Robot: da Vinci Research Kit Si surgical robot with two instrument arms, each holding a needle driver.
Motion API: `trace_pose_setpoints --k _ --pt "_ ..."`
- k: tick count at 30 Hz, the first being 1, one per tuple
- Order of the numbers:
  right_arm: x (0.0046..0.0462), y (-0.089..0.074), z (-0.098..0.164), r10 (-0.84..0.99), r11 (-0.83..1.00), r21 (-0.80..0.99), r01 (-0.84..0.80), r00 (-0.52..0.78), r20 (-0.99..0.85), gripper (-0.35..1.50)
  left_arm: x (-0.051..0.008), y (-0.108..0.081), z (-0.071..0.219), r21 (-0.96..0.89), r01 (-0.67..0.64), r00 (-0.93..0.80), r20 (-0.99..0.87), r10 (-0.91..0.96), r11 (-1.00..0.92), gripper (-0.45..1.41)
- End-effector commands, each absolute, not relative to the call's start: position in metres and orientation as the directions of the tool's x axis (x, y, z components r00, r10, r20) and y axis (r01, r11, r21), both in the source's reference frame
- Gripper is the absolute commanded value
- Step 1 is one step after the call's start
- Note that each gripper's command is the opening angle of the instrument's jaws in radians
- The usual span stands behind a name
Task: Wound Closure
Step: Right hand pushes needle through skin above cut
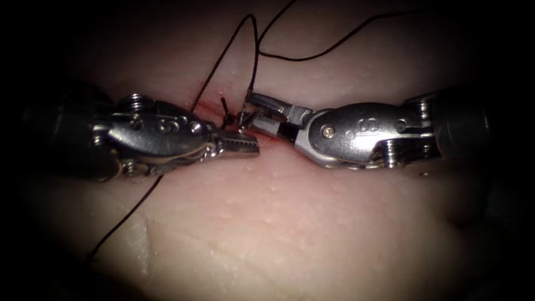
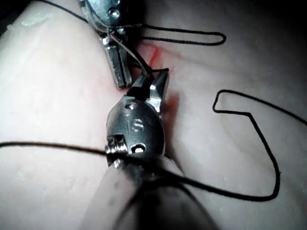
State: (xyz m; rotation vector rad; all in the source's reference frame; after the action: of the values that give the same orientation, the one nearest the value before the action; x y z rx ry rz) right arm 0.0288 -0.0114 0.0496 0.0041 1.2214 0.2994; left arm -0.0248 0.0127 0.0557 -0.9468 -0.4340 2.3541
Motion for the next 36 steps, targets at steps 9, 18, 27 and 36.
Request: trace_pose_setpoints --k 9,18,27,36 --pt "0.0288 -0.0087 0.0482 0.269 0.947 0.197 -0.252 0.296 -0.916 -0.35 -0.0255 0.0116 0.056 -0.483 -0.38 -0.594 -0.526 0.608 -0.789 -0.03" --pt "0.028 -0.0037 0.0458 0.259 0.943 0.182 -0.277 0.272 -0.927 -0.35 -0.0258 0.0116 0.0562 -0.481 -0.383 -0.594 -0.525 0.609 -0.788 -0.03" --pt "0.0281 -0.0033 0.0459 0.26 0.942 0.183 -0.282 0.267 -0.928 -0.35 -0.0258 0.0113 0.0564 -0.478 -0.384 -0.595 -0.526 0.607 -0.79 -0.03" --pt "0.0278 -0.0021 0.0456 0.263 0.939 0.185 -0.291 0.258 -0.93 -0.35 -0.0256 0.0109 0.0565 -0.478 -0.381 -0.596 -0.528 0.605 -0.792 -0.03"
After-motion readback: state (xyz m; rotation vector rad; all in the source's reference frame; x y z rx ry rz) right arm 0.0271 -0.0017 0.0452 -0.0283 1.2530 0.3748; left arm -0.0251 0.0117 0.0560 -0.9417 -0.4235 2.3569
